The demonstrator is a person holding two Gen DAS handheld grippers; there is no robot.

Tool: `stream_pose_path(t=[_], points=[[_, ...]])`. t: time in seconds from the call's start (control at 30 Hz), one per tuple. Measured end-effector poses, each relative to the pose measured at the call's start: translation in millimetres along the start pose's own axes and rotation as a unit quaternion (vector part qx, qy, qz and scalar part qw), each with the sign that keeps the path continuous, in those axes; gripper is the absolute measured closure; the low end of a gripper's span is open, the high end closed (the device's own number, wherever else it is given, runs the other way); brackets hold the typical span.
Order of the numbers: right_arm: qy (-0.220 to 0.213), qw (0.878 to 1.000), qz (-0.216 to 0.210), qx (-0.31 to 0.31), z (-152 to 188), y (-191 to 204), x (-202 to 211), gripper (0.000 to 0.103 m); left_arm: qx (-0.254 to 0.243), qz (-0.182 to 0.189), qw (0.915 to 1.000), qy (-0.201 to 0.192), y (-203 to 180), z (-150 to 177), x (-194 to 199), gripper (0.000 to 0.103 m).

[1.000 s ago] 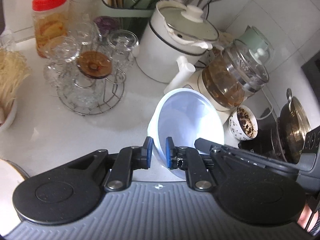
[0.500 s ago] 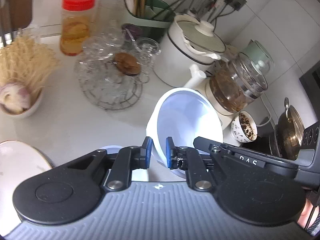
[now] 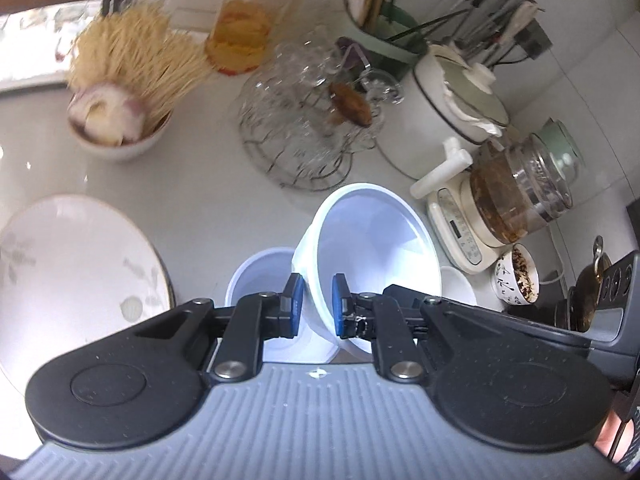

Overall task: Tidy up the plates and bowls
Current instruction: 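Lower the held bowl into the first translucent bowl with both grippers, then open both grippers and withdraw from the stacked bowls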

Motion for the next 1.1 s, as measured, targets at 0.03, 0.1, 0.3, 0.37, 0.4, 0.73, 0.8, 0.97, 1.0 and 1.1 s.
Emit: stream_pose_path(t=[0.03,0.1,0.3,0.37,0.4,0.73,0.8,0.97,1.0,1.1], points=[[0.003,1.0,0.003,0.006,1.2,0.3,-2.0,0.085,0.005,-0.001,1.0,-0.001,2.8,3.3,-2.0,0.087],[0.012,1.0,0.01,0.011,4.4,-0.7,-7.5,0.085,0.018,-0.002,0.9998,0.001,7.3,9.5,-7.5,0.087],[0.038,0.998,0.019,0.042,13.5,1.9,-23.4,0.083,0.042,-0.021,0.9989,-0.001,20.2,26.6,-21.7,0.087],[0.047,0.998,0.017,0.045,15.4,1.5,-28.6,0.083,0.053,-0.024,0.9983,0.001,26.1,30.0,-25.9,0.087],[0.052,0.997,0.017,0.046,17.0,1.6,-31.1,0.083,0.058,-0.027,0.998,0.001,28.2,31.5,-27.7,0.087],[0.066,0.996,0.02,0.057,20.5,4.5,-45.5,0.083,0.1,-0.036,0.9943,-0.007,47.7,38.7,-43.3,0.087],[0.063,0.996,0.02,0.06,19.8,5.0,-46.1,0.083,0.103,-0.034,0.9941,-0.004,50.7,39.7,-44.9,0.087],[0.06,0.997,0.019,0.042,17.6,0.0,-45.2,0.083,0.102,-0.037,0.9941,0.007,55.9,36.4,-43.7,0.086],[0.058,0.997,0.022,0.039,17.5,-1.5,-44.0,0.082,0.104,-0.038,0.9939,0.009,56.6,35.6,-42.7,0.084],[0.05,0.998,0.022,0.029,16.9,-4.9,-39.7,0.062,0.103,-0.039,0.9939,0.001,56.5,33.6,-37.5,0.072]])
Point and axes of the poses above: each gripper's, at about its wrist camera, not at the fingertips, and x roughly against the way its jaws point, y to its left, z to its underside, the point moved 4 cm from there along -x, roughly the way its jaws point, and after that the axes turned 1 degree about z, right-handed, at the moved point
